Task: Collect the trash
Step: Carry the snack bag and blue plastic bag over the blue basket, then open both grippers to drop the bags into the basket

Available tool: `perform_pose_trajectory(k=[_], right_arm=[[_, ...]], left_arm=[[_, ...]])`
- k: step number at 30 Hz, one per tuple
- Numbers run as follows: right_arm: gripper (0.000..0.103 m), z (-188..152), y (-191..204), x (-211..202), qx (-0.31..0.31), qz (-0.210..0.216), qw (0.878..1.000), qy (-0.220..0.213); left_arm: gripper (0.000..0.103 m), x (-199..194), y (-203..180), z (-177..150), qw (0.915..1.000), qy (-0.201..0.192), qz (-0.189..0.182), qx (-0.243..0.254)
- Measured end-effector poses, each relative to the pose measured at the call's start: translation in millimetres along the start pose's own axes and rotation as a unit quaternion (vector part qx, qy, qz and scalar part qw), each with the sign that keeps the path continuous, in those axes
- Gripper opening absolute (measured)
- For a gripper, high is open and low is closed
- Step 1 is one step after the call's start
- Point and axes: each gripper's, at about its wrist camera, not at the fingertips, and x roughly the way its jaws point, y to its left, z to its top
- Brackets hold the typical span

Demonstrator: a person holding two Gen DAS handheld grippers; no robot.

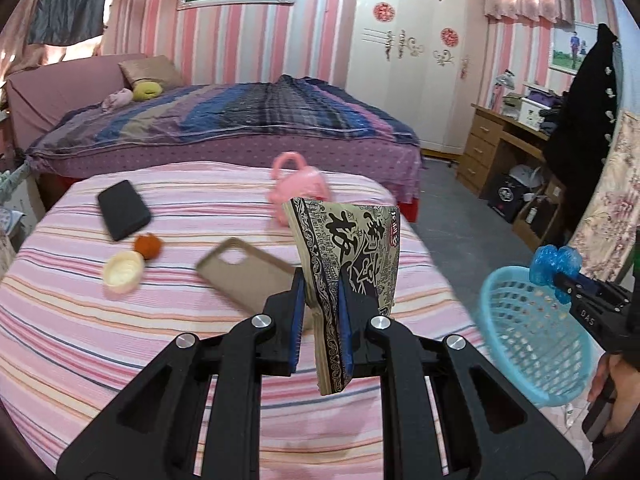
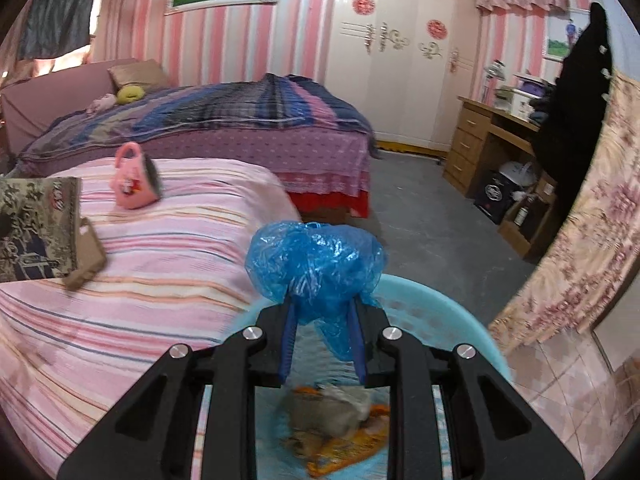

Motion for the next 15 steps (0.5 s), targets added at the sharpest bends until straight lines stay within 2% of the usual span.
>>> perform_pose_trajectory(k=[9,15], right_arm=[[0.024,-19.3,-52.0,2.8,0.021,-0.044,0.999,0.017],[0.024,-31.7,-87.9,5.5,0.058,-0.05,0.997,0.02]], left_arm=[[0.014,15.0,-82.9,-9.5,0.9973,0.012,-0.06,0.041],[0.014,28.6,-139.2,-20.1,0.9929,0.02,-0.089,0.076]])
